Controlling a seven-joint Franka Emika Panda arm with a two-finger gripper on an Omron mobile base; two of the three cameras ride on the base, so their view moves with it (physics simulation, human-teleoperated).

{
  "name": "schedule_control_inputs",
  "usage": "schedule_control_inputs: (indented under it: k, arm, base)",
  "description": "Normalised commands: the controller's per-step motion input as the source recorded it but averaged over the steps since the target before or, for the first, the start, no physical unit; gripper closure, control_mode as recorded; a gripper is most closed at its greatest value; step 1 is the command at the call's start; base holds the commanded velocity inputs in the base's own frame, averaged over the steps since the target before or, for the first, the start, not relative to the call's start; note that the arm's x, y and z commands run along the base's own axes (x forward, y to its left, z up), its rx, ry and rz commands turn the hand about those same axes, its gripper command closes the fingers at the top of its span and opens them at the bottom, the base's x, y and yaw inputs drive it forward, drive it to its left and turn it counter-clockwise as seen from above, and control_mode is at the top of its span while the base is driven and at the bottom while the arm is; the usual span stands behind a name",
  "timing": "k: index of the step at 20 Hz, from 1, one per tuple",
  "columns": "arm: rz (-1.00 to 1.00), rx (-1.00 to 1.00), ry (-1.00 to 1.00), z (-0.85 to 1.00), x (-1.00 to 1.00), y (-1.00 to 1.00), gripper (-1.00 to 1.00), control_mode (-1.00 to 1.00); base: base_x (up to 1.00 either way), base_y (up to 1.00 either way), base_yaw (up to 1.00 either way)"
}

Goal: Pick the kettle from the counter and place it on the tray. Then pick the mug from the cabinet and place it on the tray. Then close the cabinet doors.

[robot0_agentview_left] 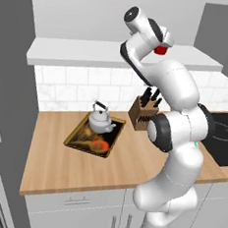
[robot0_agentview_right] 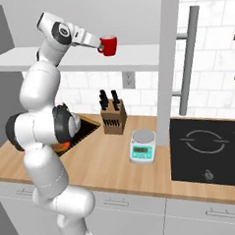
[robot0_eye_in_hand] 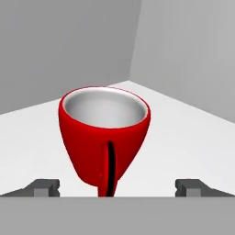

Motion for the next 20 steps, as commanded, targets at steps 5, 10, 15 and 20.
schedule_control_inputs:
  k: [5, 10, 15, 20]
  arm:
    - [-0.07, -0.03, 0.01, 0.0, 0.26, 0.0, -1.0, -1.0]
    - [-0.07, -0.03, 0.02, 0.0, 0.17, 0.0, -1.0, -1.0]
    - [-0.07, 0.0, 0.01, 0.0, 0.07, 0.0, -1.0, -1.0]
    - [-0.06, 0.0, 0.0, 0.0, 0.0, 0.0, 1.0, -1.0]
  base:
    - [0.0, 0.0, 0.0]
    - [0.0, 0.0, 0.0]
    - [0.0, 0.0, 0.0]
    - [0.0, 0.0, 0.0]
